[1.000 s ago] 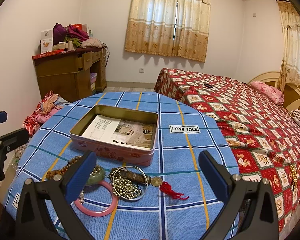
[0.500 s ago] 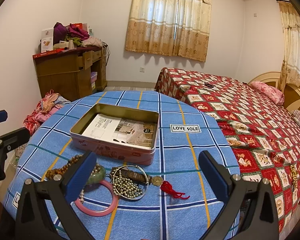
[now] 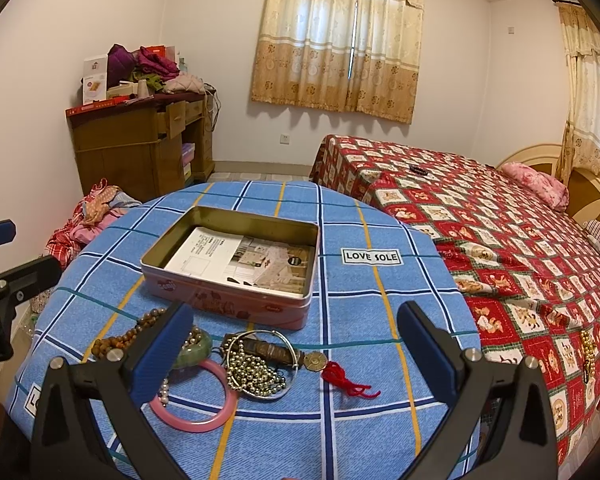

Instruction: Organize jewelry

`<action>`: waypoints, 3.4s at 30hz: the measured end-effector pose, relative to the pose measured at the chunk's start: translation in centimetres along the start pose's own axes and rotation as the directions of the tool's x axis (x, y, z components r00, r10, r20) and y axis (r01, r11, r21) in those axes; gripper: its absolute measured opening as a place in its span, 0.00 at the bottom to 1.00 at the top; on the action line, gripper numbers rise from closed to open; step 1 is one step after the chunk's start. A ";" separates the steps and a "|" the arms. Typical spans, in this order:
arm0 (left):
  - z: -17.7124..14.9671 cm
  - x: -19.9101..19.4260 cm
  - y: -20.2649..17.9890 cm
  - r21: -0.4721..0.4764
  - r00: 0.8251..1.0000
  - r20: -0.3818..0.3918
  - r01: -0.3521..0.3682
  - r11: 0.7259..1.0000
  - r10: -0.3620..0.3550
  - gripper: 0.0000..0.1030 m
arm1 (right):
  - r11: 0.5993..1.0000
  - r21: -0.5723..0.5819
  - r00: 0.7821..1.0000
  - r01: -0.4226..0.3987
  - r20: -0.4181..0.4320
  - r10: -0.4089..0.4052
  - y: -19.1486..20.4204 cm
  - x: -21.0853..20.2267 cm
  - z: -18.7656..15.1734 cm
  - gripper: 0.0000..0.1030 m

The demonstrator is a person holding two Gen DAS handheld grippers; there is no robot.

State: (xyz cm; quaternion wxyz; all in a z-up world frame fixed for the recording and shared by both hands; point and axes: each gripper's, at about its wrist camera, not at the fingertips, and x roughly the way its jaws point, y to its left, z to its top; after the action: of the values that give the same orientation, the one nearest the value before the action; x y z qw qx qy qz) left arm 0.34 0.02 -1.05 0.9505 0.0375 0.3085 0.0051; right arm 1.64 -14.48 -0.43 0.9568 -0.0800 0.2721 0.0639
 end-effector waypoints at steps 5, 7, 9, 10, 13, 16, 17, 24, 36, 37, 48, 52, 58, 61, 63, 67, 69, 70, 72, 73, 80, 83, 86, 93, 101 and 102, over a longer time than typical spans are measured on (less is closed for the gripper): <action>-0.1 0.1 0.1 0.000 1.000 -0.003 -0.001 1.000 0.001 0.89 | 1.000 0.001 1.000 0.000 -0.001 0.000 0.0 0.0 0.1 1.00; -0.2 0.2 0.1 0.000 1.000 -0.005 -0.002 1.000 0.002 0.89 | 1.000 0.001 1.000 -0.001 -0.002 0.001 0.0 0.0 -0.1 1.00; -0.3 0.3 0.2 -0.001 1.000 -0.008 -0.004 1.000 0.004 0.89 | 1.000 0.000 1.000 -0.002 -0.004 0.002 0.4 0.2 -0.7 1.00; -0.3 0.4 0.2 -0.001 1.000 -0.010 -0.004 1.000 0.004 0.89 | 1.000 -0.001 1.000 -0.003 -0.005 0.003 0.3 0.3 -0.7 1.00; -0.4 0.6 0.2 -0.001 1.000 -0.017 -0.008 1.000 0.008 0.89 | 1.000 0.000 1.000 -0.002 -0.007 0.002 0.4 0.4 -1.0 1.00; -0.6 1.2 0.3 0.004 1.000 -0.027 -0.016 1.000 0.016 0.89 | 1.000 0.004 1.000 -0.005 -0.013 0.005 0.4 0.5 -1.3 1.00; -0.8 1.7 0.4 0.008 0.999 -0.035 -0.023 1.000 0.023 0.89 | 1.000 0.005 1.000 -0.007 -0.016 0.007 0.4 0.6 -1.4 1.00; -2.9 5.2 0.5 0.009 0.991 -0.130 -0.001 1.000 0.002 0.89 | 1.000 0.008 0.996 -0.016 -0.084 0.017 -0.9 2.5 -2.4 1.00; -4.4 6.5 -1.5 0.050 0.977 -0.196 0.100 0.994 -0.089 0.57 | 0.999 0.007 0.983 -0.035 -0.179 0.036 -1.5 4.6 -4.5 0.89; -4.6 6.6 -1.7 0.053 0.975 -0.203 0.107 0.993 -0.094 0.57 | 0.999 0.005 0.983 -0.034 -0.179 0.034 -1.4 4.6 -4.5 0.89; -5.9 8.9 -1.2 0.026 0.962 -0.234 0.153 0.988 -0.143 0.27 | 0.999 -0.007 0.981 -0.040 -0.191 0.038 -1.0 5.5 -5.0 0.90; -5.5 8.4 -1.2 0.021 0.963 -0.219 0.168 0.986 -0.159 0.27 | 0.999 -0.003 0.981 -0.038 -0.191 0.037 -1.1 5.5 -5.1 0.90; -5.3 8.2 -0.9 0.012 0.964 -0.209 0.173 0.985 -0.166 0.26 | 0.999 -0.004 0.981 -0.037 -0.192 0.035 -1.2 5.6 -5.0 0.90; -4.4 7.6 -0.3 0.014 0.970 -0.176 0.170 0.985 -0.165 0.24 | 0.999 -0.006 0.981 -0.039 -0.191 0.037 -1.3 5.7 -5.1 0.90; -4.0 7.2 0.2 0.011 0.973 -0.158 0.171 0.985 -0.167 0.13 | 0.999 -0.002 0.981 -0.037 -0.193 0.036 -1.4 5.7 -5.1 0.90; -3.8 7.1 0.5 0.018 0.975 -0.152 0.167 0.986 -0.163 0.13 | 0.999 0.007 0.980 -0.033 -0.195 0.034 -1.8 5.9 -5.1 0.90; -4.1 7.5 0.4 0.012 0.973 -0.163 0.169 0.985 -0.165 0.13 | 0.999 0.022 0.979 -0.036 -0.199 0.040 -2.3 6.0 -5.1 0.90; -4.2 7.6 0.3 0.011 0.971 -0.167 0.172 0.985 -0.168 0.13 | 0.999 0.030 0.978 -0.036 -0.202 0.042 -2.6 6.1 -5.1 0.90; -4.4 7.7 0.2 0.013 0.971 -0.174 0.172 0.985 -0.167 0.13 | 0.999 0.034 0.977 -0.037 -0.207 0.043 -2.8 6.3 -5.1 0.90; -4.4 7.6 0.2 0.011 0.971 -0.172 0.173 0.985 -0.168 0.13 | 0.999 0.035 0.977 -0.039 -0.208 0.046 -2.9 6.4 -5.1 0.90; -2.1 4.1 0.5 0.035 0.986 -0.054 0.159 0.987 -0.157 0.13 | 0.996 0.059 0.973 -0.061 -0.221 0.072 -3.6 6.7 -5.4 0.83; -1.5 3.6 0.7 0.033 0.986 -0.038 0.162 0.986 -0.161 0.13 | 0.996 0.062 0.974 -0.061 -0.215 0.074 -3.9 6.6 -5.3 0.83; -1.4 4.0 0.9 0.030 0.987 -0.044 0.154 0.988 -0.152 0.13 | 0.996 0.067 0.973 -0.067 -0.215 0.080 -4.1 6.7 -5.3 0.81; -2.5 5.4 1.4 -0.005 0.987 -0.078 0.138 0.990 -0.138 0.13 | 0.992 0.079 0.971 -0.103 -0.207 0.118 -4.0 6.7 -5.0 0.73; -2.9 5.7 0.4 0.012 0.984 -0.089 0.158 0.987 -0.156 0.13 | 0.993 0.021 0.966 -0.116 -0.230 0.118 -2.5 8.5 -4.4 0.60; -2.9 5.8 0.2 0.014 0.983 -0.092 0.161 0.987 -0.159 0.13 | 0.993 0.014 0.964 -0.117 -0.237 0.117 -2.4 8.8 -4.5 0.57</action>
State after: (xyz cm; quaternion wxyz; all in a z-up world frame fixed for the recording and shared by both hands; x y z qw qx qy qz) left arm 3.28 0.65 -6.78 0.9324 0.0223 0.3534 -0.0728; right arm 7.19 -16.94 -8.59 0.9120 -0.0709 0.3886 0.1104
